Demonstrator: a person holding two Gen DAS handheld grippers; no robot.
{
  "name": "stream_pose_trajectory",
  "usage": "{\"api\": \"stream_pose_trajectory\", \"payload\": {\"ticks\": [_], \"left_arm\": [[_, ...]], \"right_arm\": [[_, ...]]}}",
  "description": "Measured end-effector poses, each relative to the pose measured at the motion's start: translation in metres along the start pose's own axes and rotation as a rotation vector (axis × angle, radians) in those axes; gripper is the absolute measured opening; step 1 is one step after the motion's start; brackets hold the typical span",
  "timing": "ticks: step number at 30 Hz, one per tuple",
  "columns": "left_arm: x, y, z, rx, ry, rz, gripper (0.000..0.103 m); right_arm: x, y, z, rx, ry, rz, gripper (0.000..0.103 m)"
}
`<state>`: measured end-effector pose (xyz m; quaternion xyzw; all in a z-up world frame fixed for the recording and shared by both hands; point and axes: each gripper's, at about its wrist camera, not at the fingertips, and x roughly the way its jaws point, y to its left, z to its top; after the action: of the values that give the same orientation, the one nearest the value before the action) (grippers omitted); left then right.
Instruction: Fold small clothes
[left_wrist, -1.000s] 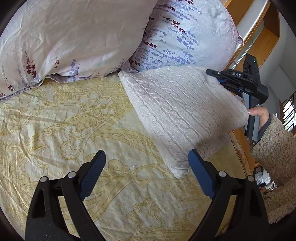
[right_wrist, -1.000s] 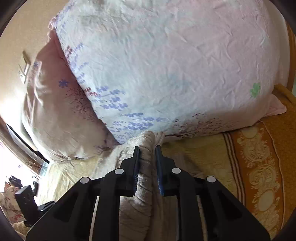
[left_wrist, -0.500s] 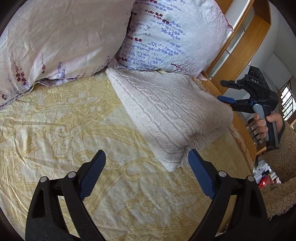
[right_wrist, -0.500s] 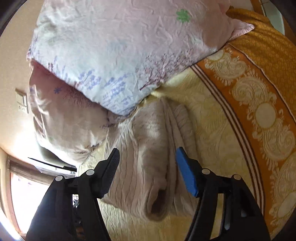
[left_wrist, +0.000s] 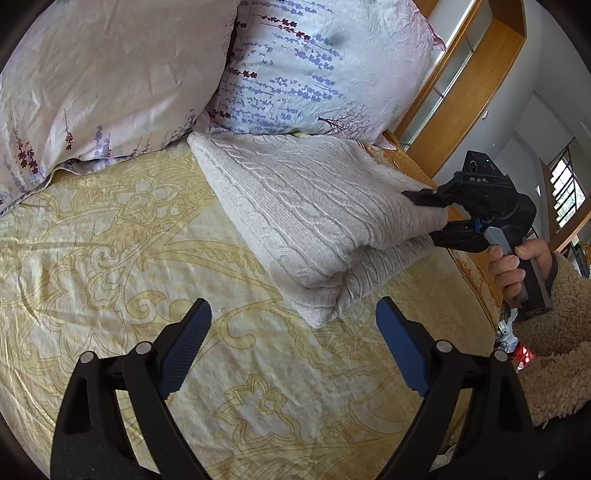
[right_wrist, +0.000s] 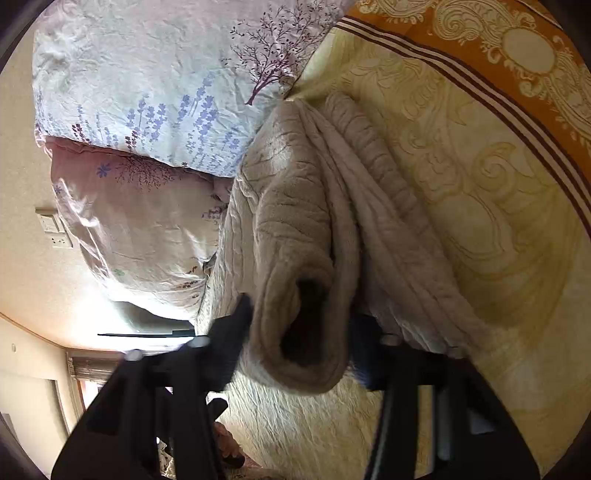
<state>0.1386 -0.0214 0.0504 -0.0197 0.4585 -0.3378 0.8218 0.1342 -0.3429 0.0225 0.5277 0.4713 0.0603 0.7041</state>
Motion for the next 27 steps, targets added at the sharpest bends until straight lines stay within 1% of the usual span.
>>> {"api": "stream_pose_trajectory", "payload": {"ticks": [1,4,6,7,8,9,10,12,13,14,15,17,18,19,21,23,26,27], "left_arm": [[-0.001,0.001,-0.001,-0.005,-0.003,0.002,0.09],[-0.004,0.003,-0.002,-0.017,-0.014,0.009,0.09],[-0.005,0.005,-0.003,-0.024,-0.015,0.01,0.09],[-0.005,0.005,-0.004,-0.024,-0.014,0.011,0.09],[-0.005,0.004,-0.005,-0.024,-0.014,0.011,0.09],[-0.004,0.003,-0.006,-0.021,-0.013,0.008,0.09],[-0.004,0.002,-0.006,-0.016,-0.013,0.008,0.09],[-0.002,0.0,-0.007,-0.008,-0.01,0.007,0.09],[-0.001,0.0,-0.007,-0.003,-0.012,0.006,0.09],[-0.001,-0.001,-0.007,0.001,-0.01,0.005,0.09],[0.0,-0.002,-0.007,0.006,-0.005,0.004,0.09],[0.003,-0.005,-0.006,0.023,0.001,0.002,0.09],[0.003,-0.007,-0.006,0.039,0.001,0.002,0.09],[0.004,-0.011,-0.006,0.065,0.0,0.01,0.09],[0.006,-0.021,-0.005,0.135,-0.018,0.041,0.09],[0.009,-0.035,-0.005,0.221,-0.041,0.078,0.09],[0.018,-0.057,-0.008,0.342,-0.056,0.118,0.09],[0.022,-0.066,-0.011,0.387,-0.062,0.143,0.088]], "right_arm": [[-0.005,0.011,0.003,-0.051,-0.029,-0.019,0.016],[-0.029,0.062,0.008,-0.268,-0.147,-0.064,0.014],[-0.046,0.088,0.006,-0.39,-0.211,-0.107,0.013],[-0.051,0.096,0.004,-0.436,-0.233,-0.143,0.013],[-0.055,0.094,0.002,-0.46,-0.238,-0.178,0.013],[-0.053,0.086,0.001,-0.458,-0.226,-0.228,0.013],[-0.048,0.071,0.001,-0.427,-0.203,-0.273,0.013],[-0.039,0.029,-0.004,-0.31,-0.14,-0.327,0.013],[-0.035,0.009,-0.008,-0.253,-0.116,-0.321,0.013],[-0.033,-0.003,-0.014,-0.215,-0.108,-0.294,0.013],[-0.034,-0.006,-0.018,-0.199,-0.114,-0.27,0.014],[-0.038,-0.006,-0.018,-0.185,-0.124,-0.252,0.017],[-0.042,-0.005,-0.017,-0.178,-0.134,-0.247,0.026],[-0.047,-0.005,-0.016,-0.171,-0.155,-0.25,0.039],[-0.063,-0.004,-0.015,-0.169,-0.216,-0.246,0.05],[-0.071,0.0,-0.012,-0.173,-0.242,-0.233,0.05],[-0.067,0.003,-0.013,-0.199,-0.227,-0.253,0.05],[-0.064,0.003,-0.013,-0.2,-0.221,-0.253,0.05]]}}
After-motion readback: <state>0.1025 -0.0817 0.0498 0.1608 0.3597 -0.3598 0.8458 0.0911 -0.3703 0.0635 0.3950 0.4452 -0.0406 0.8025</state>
